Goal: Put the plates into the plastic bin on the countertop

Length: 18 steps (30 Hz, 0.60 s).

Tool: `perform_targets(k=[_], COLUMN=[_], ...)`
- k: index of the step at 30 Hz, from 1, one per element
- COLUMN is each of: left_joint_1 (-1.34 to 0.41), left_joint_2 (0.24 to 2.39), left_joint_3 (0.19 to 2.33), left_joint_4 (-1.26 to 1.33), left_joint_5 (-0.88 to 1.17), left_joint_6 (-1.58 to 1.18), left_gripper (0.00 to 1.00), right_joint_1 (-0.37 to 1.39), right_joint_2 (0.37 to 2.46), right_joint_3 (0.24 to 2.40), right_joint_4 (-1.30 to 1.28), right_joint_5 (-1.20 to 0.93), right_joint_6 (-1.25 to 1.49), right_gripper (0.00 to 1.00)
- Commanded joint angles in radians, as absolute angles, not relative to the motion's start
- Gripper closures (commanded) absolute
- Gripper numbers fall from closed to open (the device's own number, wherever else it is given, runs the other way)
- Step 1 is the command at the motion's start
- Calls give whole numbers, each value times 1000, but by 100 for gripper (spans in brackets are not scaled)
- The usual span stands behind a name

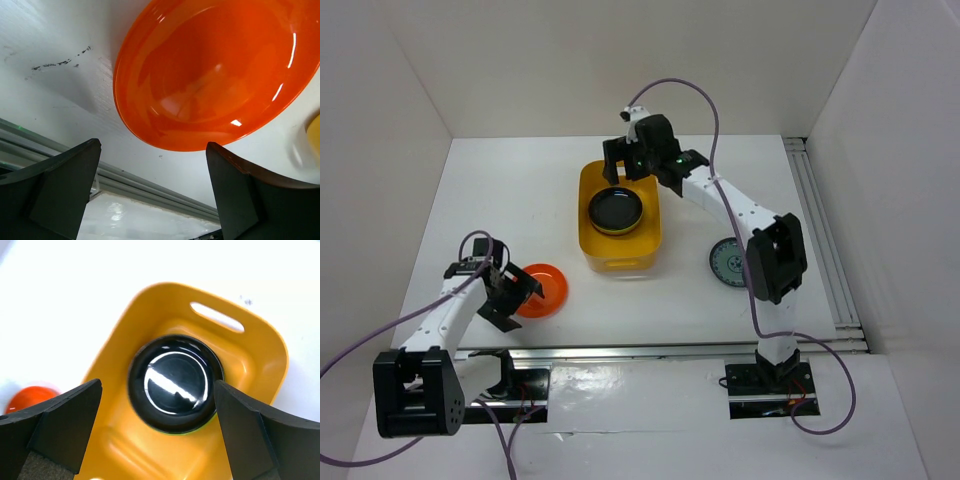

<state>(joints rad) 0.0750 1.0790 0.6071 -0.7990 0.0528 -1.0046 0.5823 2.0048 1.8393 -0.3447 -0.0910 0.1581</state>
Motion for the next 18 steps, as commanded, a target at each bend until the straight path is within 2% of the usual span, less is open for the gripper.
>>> perform_targets(k=[1,6,12,15,17,18], left_joint_1=[61,52,52,52,52,52], left_joint_2=[1068,1068,1134,1155,1178,1187], left_joint_3=[586,532,508,508,517,526], left_joint_4=[-763,-724,-681,-669,-660,-660], left_joint_5=[49,28,-23,-35,-63,-63], left_joint_6=[-1055,-1104,-1137,-1147,-1157,-1157], left_gripper=[0,4,14,24,24,28], right_joint_1=[588,588,588,588,588,588], right_joint_2=[1878,1810,1761,1738,1727,1727], right_joint_3=[1879,1845,1802,1793,1784,1784], right_joint_4=[-305,-295,-295,-295,-285,-285], right_joint_5=[-130,-140,-149,-158,-158,-167], right_joint_6=[144,144,144,144,144,144], right_gripper=[0,0,0,0,0,0])
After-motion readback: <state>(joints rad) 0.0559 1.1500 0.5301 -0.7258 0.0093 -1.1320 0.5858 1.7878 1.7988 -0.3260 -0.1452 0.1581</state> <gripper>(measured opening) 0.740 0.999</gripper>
